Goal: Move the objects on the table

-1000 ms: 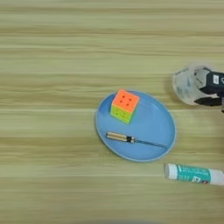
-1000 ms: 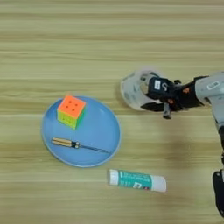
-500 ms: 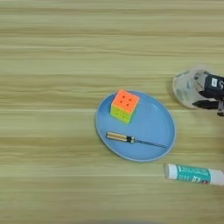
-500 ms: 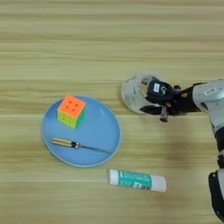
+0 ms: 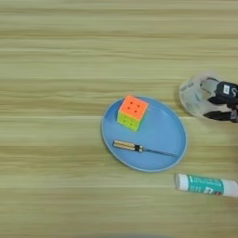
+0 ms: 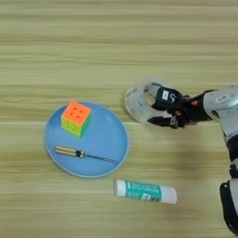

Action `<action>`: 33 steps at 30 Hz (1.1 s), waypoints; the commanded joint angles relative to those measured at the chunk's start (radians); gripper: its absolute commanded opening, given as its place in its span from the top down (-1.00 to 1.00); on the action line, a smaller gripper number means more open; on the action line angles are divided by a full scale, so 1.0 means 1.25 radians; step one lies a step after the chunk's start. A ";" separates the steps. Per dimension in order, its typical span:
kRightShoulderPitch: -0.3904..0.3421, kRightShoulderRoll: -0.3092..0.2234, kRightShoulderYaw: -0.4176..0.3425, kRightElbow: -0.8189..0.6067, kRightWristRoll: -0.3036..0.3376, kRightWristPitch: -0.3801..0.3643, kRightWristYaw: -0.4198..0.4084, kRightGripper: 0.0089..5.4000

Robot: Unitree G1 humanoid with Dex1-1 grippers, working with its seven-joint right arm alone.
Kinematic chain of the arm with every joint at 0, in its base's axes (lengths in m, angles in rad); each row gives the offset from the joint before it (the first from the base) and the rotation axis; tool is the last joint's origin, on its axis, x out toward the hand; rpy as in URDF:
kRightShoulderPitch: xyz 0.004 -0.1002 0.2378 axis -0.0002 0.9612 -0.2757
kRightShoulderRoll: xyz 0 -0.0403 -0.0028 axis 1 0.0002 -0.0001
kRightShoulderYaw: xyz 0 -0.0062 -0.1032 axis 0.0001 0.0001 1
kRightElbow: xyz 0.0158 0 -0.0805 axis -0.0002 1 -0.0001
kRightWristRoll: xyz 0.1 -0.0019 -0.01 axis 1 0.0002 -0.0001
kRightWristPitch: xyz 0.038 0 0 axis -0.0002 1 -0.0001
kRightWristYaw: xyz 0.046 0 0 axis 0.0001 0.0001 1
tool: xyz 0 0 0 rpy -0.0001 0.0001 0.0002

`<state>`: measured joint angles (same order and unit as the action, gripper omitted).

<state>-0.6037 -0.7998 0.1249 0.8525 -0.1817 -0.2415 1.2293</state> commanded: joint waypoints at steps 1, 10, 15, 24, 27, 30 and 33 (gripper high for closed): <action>-0.053 -0.030 -0.028 -0.045 0.027 0.015 -0.022 0.07; -0.083 -0.029 -0.081 -0.122 0.092 0.071 -0.006 -0.28; -0.085 -0.024 -0.108 -0.171 0.129 0.108 -0.010 -0.48; -0.034 -0.009 -0.200 -0.304 0.307 0.177 0.064 -0.98; 0.022 -0.019 -0.243 -0.367 0.382 0.210 0.101 -0.98; 0.096 -0.021 -0.299 -0.441 0.475 0.235 0.153 -0.98; 0.178 -0.026 -0.340 -0.518 0.542 0.257 0.192 -0.98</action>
<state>-0.3789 -0.7762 -0.2493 0.2833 0.4550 0.0762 1.4847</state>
